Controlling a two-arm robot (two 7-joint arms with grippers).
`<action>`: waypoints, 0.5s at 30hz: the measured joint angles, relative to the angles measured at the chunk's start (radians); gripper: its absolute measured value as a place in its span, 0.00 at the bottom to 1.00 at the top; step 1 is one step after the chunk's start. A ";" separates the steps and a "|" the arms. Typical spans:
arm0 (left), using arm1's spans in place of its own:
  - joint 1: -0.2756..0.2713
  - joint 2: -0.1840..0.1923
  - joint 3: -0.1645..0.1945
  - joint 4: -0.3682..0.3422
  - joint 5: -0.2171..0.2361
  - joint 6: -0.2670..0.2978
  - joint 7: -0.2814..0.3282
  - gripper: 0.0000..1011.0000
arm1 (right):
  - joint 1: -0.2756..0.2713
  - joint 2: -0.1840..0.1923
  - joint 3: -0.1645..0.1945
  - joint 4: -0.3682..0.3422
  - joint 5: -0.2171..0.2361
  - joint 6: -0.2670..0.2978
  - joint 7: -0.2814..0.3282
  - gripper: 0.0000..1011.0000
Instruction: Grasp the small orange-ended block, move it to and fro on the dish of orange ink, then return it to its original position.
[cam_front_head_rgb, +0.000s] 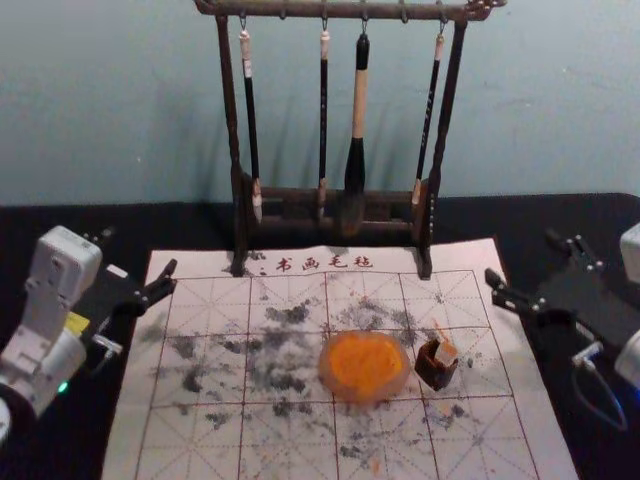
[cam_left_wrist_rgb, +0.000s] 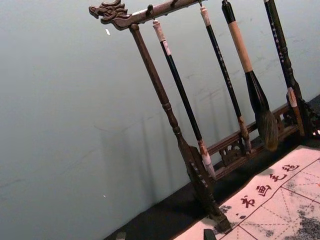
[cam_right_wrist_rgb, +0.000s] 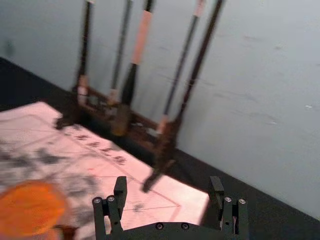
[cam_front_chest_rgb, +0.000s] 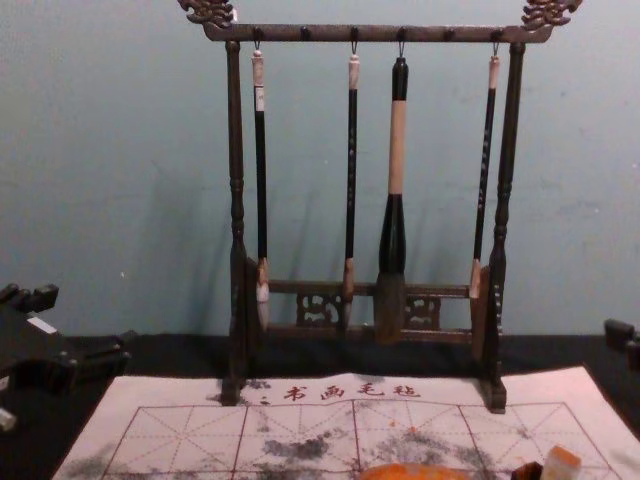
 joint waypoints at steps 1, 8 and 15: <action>0.000 0.000 0.000 0.000 0.000 0.000 0.000 0.99 | -0.009 0.006 0.003 -0.011 0.006 -0.001 0.011 0.99; 0.000 0.000 0.000 0.000 0.000 0.000 0.000 0.99 | -0.077 0.047 0.010 -0.079 0.044 -0.023 0.119 0.99; 0.000 0.000 0.000 0.000 0.000 0.000 0.000 0.99 | -0.101 0.053 -0.010 -0.085 0.053 -0.018 0.201 0.99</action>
